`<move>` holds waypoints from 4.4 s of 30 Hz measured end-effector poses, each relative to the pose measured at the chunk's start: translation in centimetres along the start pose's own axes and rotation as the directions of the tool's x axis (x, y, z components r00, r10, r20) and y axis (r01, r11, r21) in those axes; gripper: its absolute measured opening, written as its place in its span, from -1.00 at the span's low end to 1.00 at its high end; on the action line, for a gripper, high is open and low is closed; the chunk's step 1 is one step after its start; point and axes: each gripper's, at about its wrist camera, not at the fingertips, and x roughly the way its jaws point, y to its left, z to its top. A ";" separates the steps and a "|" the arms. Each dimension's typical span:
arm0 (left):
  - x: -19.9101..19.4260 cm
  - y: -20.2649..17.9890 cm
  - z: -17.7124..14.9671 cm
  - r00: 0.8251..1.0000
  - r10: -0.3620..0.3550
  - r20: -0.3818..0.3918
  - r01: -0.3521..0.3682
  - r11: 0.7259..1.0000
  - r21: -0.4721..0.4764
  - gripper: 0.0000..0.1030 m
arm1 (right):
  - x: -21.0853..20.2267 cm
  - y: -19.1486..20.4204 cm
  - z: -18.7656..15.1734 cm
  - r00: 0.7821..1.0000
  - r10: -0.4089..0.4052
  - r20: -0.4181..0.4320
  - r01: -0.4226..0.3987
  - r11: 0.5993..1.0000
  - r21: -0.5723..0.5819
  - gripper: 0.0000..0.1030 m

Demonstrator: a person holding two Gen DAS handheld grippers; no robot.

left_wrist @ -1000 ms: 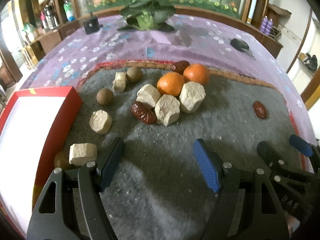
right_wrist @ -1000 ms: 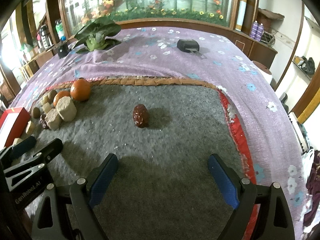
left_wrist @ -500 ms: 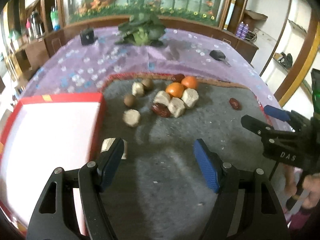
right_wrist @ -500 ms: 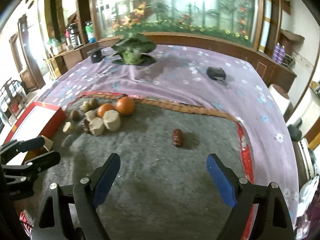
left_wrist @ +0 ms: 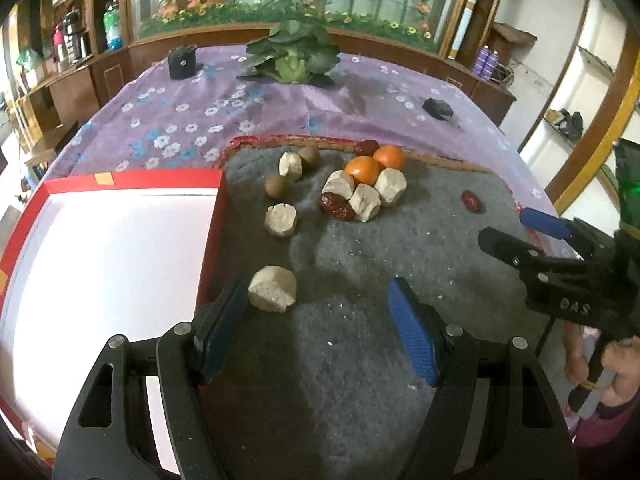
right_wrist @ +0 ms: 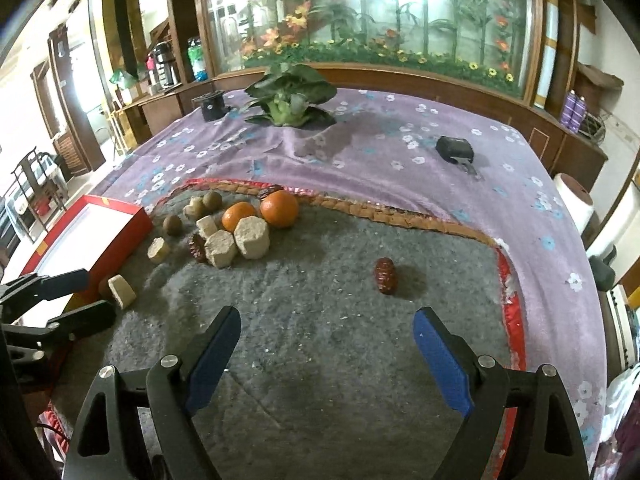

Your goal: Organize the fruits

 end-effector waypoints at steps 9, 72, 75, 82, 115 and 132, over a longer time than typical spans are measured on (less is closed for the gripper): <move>1.7 0.0 -0.1 0.997 0.073 -0.014 -0.072 0.997 0.025 0.42 | 0.6 0.5 -0.1 1.000 0.024 -0.017 -0.024 1.000 -0.010 0.71; -3.0 12.3 1.9 0.943 0.332 0.004 -0.326 0.928 -0.179 -0.55 | 5.5 19.0 7.4 0.925 0.360 -0.122 -0.379 0.847 -0.372 -0.52; -2.7 13.1 2.2 0.942 0.337 -0.005 -0.331 0.923 -0.194 -0.55 | 6.2 20.2 7.7 0.921 0.365 -0.135 -0.389 0.840 -0.378 -0.52; -0.8 14.6 2.5 0.939 0.340 -0.051 -0.343 0.913 -0.220 -0.55 | 8.3 22.4 7.6 0.924 0.337 -0.178 -0.381 0.832 -0.403 -0.52; -1.1 14.4 2.6 0.911 0.412 -0.013 -0.400 0.877 -0.266 0.04 | 7.1 21.9 7.4 0.928 0.340 -0.151 -0.372 0.836 -0.403 -0.24; -3.6 7.2 0.8 0.969 0.246 0.011 -0.240 0.955 -0.177 0.14 | 2.6 10.4 3.3 0.965 0.237 -0.109 -0.258 0.930 -0.263 -0.02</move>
